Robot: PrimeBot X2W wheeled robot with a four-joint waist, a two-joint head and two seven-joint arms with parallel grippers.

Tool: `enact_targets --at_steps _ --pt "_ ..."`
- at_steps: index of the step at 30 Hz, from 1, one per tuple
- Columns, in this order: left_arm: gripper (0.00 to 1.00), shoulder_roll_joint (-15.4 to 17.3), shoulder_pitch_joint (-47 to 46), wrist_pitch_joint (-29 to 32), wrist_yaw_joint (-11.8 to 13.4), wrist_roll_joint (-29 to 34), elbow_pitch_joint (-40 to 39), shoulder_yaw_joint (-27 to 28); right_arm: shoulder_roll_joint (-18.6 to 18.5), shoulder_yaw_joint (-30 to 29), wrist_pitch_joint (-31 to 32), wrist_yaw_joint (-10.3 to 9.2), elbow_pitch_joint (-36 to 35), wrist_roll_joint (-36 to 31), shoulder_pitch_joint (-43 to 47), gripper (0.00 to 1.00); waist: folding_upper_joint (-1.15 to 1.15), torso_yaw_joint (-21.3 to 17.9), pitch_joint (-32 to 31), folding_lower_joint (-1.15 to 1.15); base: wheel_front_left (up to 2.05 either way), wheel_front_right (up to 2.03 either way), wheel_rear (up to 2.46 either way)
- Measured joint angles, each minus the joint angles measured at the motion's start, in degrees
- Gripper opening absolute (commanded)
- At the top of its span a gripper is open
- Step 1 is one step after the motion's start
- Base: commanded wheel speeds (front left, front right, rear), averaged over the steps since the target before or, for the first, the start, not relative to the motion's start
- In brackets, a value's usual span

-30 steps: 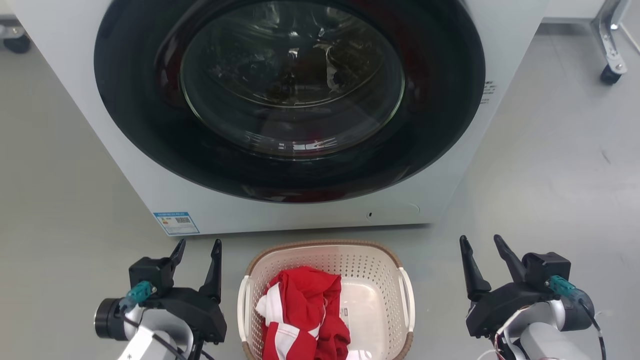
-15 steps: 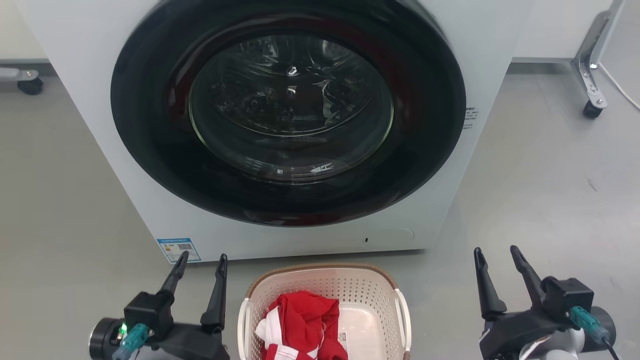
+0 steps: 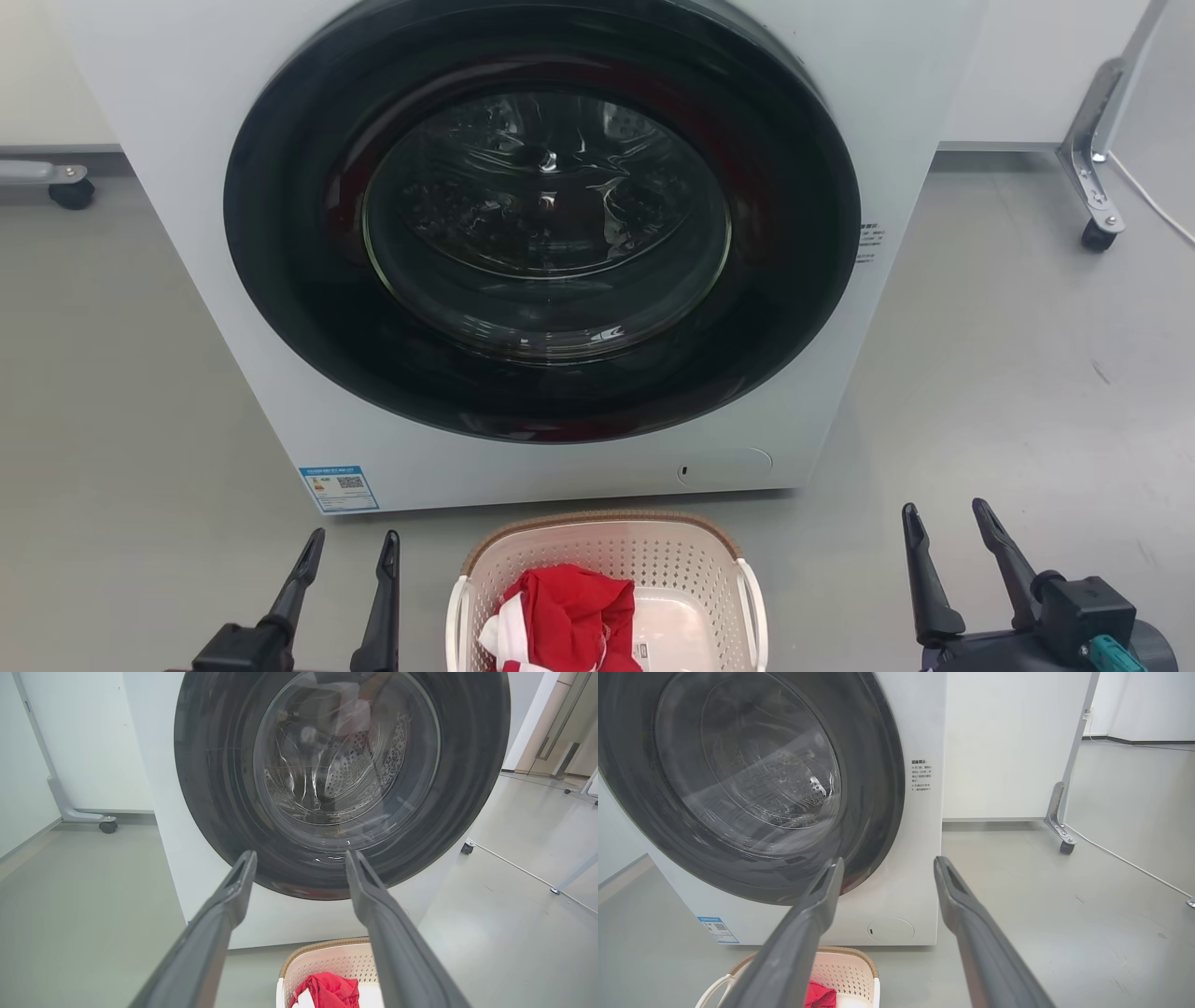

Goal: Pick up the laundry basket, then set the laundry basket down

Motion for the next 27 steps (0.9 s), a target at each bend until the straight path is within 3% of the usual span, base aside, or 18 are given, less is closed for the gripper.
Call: enact_targets --at_steps 27 --pt "1.00 -3.7 5.4 4.2 0.0 4.7 -6.0 7.1 1.6 -4.8 0.0 -0.08 -7.0 -4.5 5.3 1.00 0.00 0.1 -0.4 0.00 0.00 0.00 0.00"
